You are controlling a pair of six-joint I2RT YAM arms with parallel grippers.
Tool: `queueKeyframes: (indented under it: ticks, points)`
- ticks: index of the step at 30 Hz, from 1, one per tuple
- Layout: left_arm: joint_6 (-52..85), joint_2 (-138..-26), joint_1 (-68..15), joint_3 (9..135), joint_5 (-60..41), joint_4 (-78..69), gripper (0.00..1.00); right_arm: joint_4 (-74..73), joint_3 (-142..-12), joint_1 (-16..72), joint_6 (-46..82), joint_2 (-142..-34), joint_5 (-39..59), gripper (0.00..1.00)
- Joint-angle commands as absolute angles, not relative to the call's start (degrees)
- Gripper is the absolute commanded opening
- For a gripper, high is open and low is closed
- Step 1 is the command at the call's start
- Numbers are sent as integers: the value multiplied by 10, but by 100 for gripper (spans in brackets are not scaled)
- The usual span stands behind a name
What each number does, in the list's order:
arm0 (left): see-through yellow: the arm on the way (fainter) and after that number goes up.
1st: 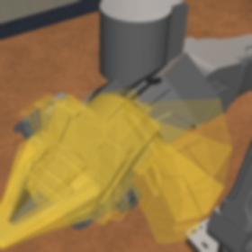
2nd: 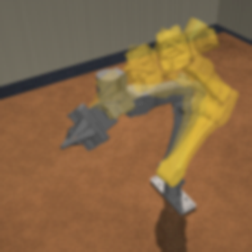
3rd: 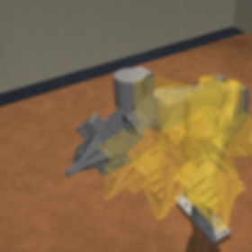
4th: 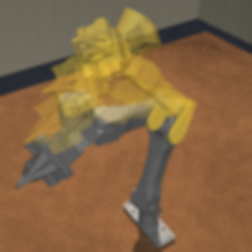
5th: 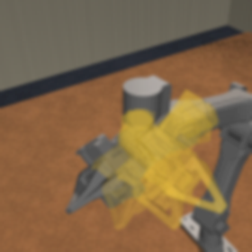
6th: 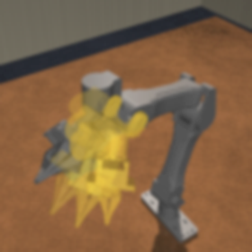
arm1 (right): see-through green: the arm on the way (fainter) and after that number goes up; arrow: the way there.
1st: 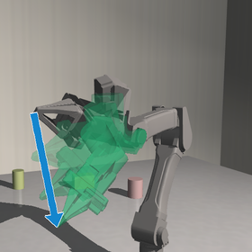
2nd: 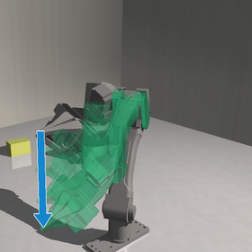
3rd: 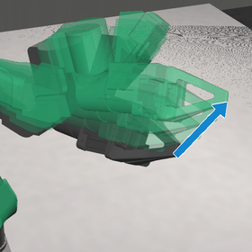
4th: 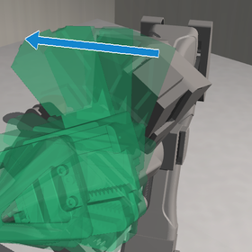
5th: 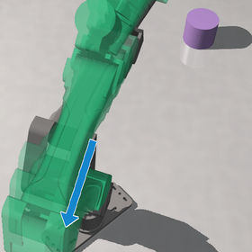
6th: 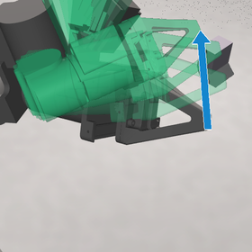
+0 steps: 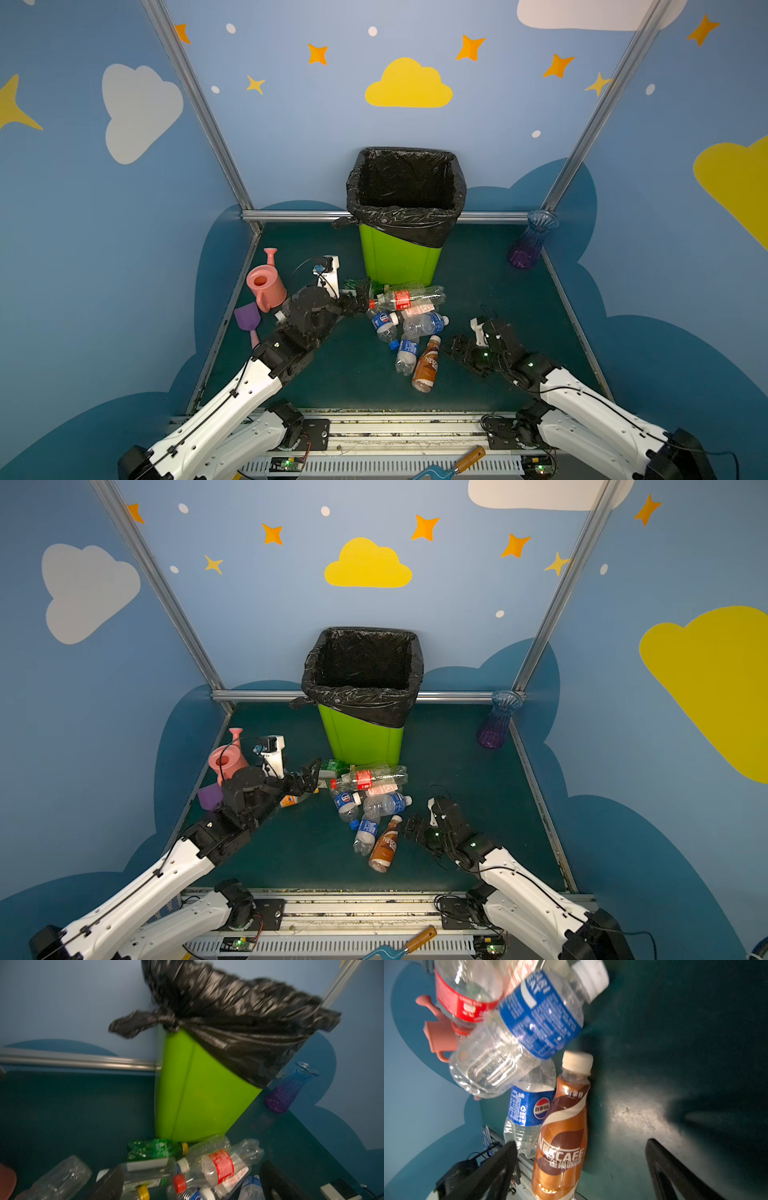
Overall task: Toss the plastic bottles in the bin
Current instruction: 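Open the left gripper over the bin while the right lowers to the brown coffee bottle, then grasp the brown coffee bottle with the right gripper while the left withdraws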
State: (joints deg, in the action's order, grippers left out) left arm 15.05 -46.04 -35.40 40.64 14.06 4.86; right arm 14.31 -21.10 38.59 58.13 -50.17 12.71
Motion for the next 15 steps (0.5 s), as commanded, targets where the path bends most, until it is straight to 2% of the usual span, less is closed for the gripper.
queueKeyframes:
  ticks: [1,7,15]
  points:
    - [202,-420,-353,375,167,70,100,145,-223,434,622,-538,64,95]
    - [234,-368,-352,325,167,98,100,126,-252,496,648,-614,36,95]
    - [232,-304,-352,294,182,135,100,90,-288,533,669,-708,30,95]
